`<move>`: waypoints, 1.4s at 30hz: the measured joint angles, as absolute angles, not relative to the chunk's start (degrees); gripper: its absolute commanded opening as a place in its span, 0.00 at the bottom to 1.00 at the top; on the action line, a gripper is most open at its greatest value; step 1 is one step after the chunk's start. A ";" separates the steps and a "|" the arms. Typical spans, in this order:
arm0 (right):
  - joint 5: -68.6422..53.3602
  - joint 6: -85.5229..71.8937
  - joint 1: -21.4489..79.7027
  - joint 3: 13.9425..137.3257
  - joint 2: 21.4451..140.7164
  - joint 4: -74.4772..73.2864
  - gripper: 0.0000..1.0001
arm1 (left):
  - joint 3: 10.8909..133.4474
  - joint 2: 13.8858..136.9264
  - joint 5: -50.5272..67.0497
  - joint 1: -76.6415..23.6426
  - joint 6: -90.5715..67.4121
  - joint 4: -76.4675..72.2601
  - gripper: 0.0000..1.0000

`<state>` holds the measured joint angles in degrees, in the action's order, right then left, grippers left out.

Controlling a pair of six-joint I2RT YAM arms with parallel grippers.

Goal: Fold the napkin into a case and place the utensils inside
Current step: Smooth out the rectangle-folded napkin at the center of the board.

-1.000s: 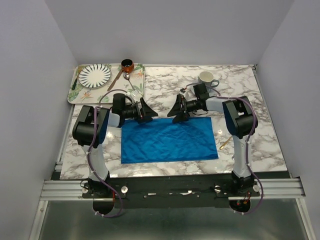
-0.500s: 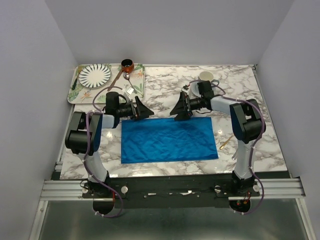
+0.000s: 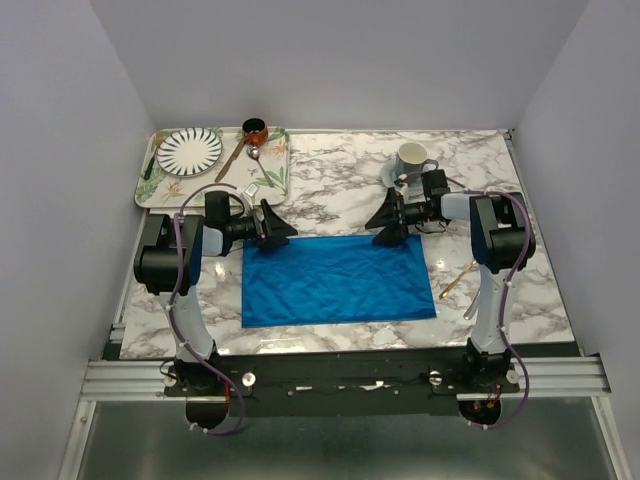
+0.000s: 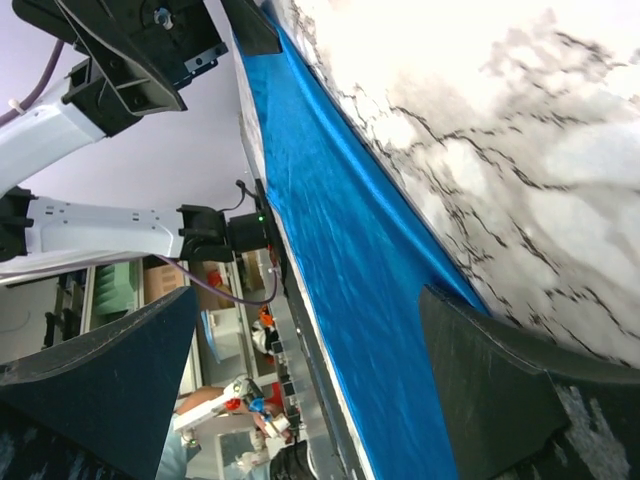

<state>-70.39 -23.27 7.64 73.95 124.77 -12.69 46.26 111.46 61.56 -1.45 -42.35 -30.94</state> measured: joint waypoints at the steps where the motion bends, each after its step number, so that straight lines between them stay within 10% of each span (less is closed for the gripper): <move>1: -70.52 -22.33 7.09 74.08 124.77 -13.67 1.00 | 46.44 111.46 61.80 -1.41 -41.52 -30.26 0.99; 29: -70.76 -9.04 -3.81 74.87 123.74 -31.33 1.00 | 48.75 108.81 65.98 5.50 -28.53 -15.42 0.99; 42: -68.69 -22.50 5.32 70.43 111.68 -19.05 1.00 | 49.82 101.82 55.00 -16.62 -43.88 -27.83 0.99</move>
<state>-68.69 -22.50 5.32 70.43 111.68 -19.05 49.82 101.82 55.00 -16.62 -43.88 -27.83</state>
